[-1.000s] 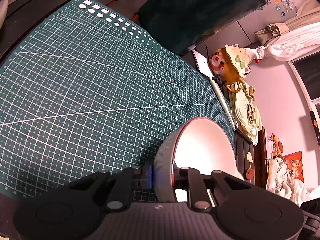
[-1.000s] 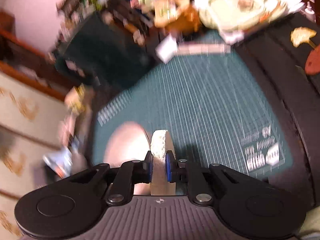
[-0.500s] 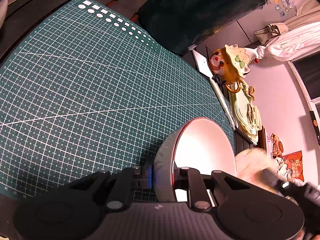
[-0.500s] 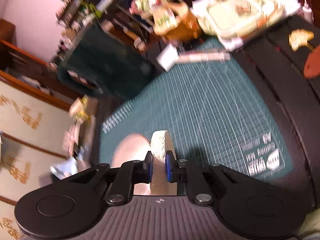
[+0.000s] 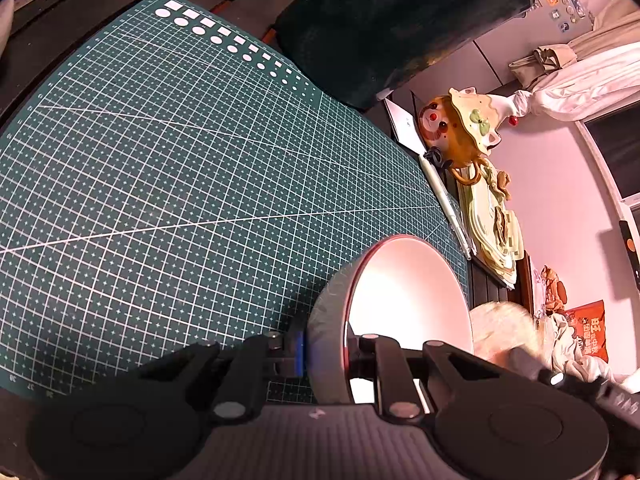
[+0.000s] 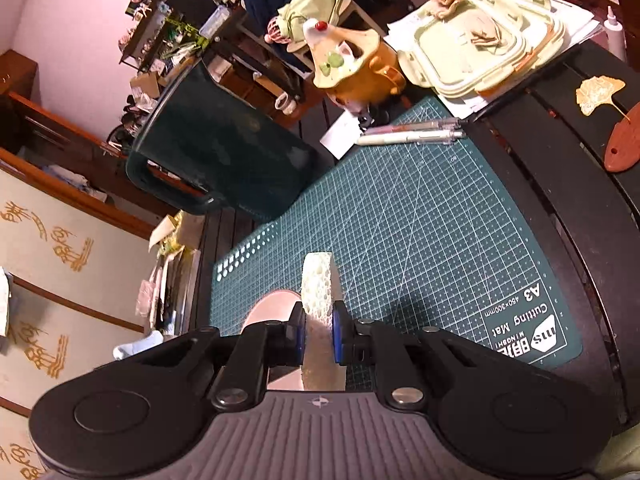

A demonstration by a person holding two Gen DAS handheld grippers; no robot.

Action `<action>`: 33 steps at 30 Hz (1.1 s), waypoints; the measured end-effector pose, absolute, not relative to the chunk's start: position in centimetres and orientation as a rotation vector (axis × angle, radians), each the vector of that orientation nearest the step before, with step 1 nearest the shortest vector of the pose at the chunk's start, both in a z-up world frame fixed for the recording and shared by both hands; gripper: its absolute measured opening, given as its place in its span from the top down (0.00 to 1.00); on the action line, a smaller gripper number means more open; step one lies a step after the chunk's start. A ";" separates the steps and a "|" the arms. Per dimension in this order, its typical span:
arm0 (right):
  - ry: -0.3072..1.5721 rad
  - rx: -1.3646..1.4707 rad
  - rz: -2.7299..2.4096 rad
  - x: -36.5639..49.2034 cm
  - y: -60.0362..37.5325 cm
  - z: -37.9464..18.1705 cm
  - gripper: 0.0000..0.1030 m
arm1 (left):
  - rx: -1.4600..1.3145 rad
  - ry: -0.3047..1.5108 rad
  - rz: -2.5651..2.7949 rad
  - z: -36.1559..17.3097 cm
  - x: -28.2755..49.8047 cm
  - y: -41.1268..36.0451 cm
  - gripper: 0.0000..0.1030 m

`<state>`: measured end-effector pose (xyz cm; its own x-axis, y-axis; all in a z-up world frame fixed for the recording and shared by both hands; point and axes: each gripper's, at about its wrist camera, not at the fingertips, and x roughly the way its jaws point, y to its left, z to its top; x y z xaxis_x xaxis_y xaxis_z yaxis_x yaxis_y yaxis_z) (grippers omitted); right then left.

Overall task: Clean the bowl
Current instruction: 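Rub the cream sponge along the bowl's outer wall with the right gripper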

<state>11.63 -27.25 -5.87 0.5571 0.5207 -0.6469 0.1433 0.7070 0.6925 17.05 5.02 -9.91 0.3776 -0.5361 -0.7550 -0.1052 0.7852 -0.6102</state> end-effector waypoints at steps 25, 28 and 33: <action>1.002 0.759 0.268 11.9 -26.7 -6.1 0.88 | -0.638 1.169 -0.300 -9.7 17.1 5.2 0.84; 0.956 0.807 0.261 11.7 -27.8 -5.4 0.88 | -0.632 1.170 -0.300 -9.6 17.2 5.1 0.84; 1.022 0.757 0.258 11.8 -26.8 -6.5 0.88 | -0.635 1.167 -0.298 -9.5 17.4 4.7 0.84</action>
<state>11.76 -26.79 -6.46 0.5178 0.5274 -0.6736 0.1441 0.7224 0.6763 17.37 4.73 -9.52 0.3798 -0.5305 -0.7578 -0.1029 0.7899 -0.6046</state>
